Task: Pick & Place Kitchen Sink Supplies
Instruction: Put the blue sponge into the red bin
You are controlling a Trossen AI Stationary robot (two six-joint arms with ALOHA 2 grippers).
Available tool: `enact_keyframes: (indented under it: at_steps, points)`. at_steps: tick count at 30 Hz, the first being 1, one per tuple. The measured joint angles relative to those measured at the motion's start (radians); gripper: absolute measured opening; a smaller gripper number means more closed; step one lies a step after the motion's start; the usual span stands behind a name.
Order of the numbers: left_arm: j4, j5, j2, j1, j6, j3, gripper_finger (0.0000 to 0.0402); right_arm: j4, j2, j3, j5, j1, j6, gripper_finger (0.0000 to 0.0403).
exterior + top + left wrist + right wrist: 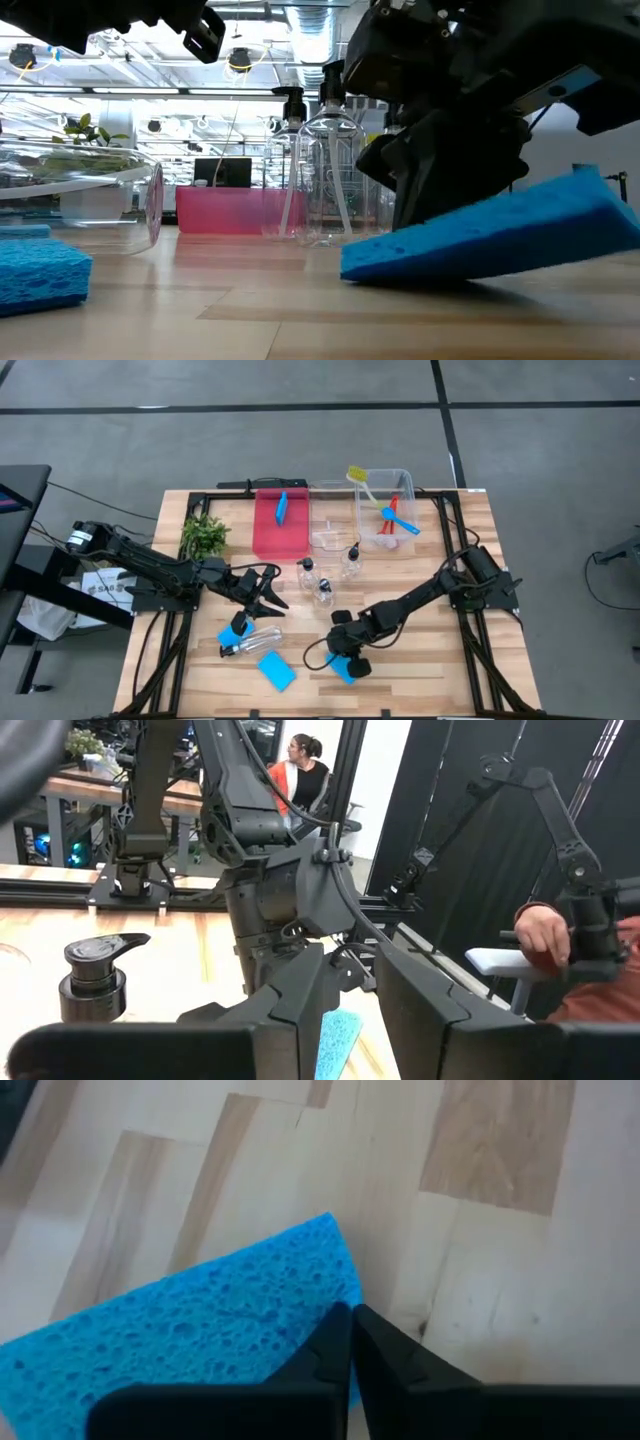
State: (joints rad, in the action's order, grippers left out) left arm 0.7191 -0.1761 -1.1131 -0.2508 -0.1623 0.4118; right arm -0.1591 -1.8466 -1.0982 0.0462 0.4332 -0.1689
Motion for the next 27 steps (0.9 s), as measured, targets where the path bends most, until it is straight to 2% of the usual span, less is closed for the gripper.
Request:
enact_keyframes:
  at_steps: [5,12,17,23,25,27]
  points:
    - [0.000,0.000,0.000,0.000,0.000,0.000,0.0094,-0.008,0.081,0.002,-0.123,0.061,0.046,0.0001]
    - [0.000,0.000,0.000,0.000,0.000,0.000,0.0094,-0.005,0.195,0.000,-0.415,0.190,0.129,0.0000]
    - [0.000,0.007,0.000,0.000,0.000,0.000,0.0094,0.032,0.255,0.000,-0.759,0.281,0.194,0.0000]
    - [0.008,0.129,-0.006,0.000,-0.006,0.000,0.0094,0.114,0.275,-0.001,-1.210,0.335,0.205,0.0000]
    - [0.016,0.179,-0.018,0.000,-0.022,-0.001,0.0094,0.138,0.275,-0.001,-1.320,0.331,0.206,0.0000]
    - [0.047,0.224,-0.046,0.000,-0.047,-0.001,0.0094,0.143,0.275,-0.001,-1.369,0.314,0.206,0.0000]
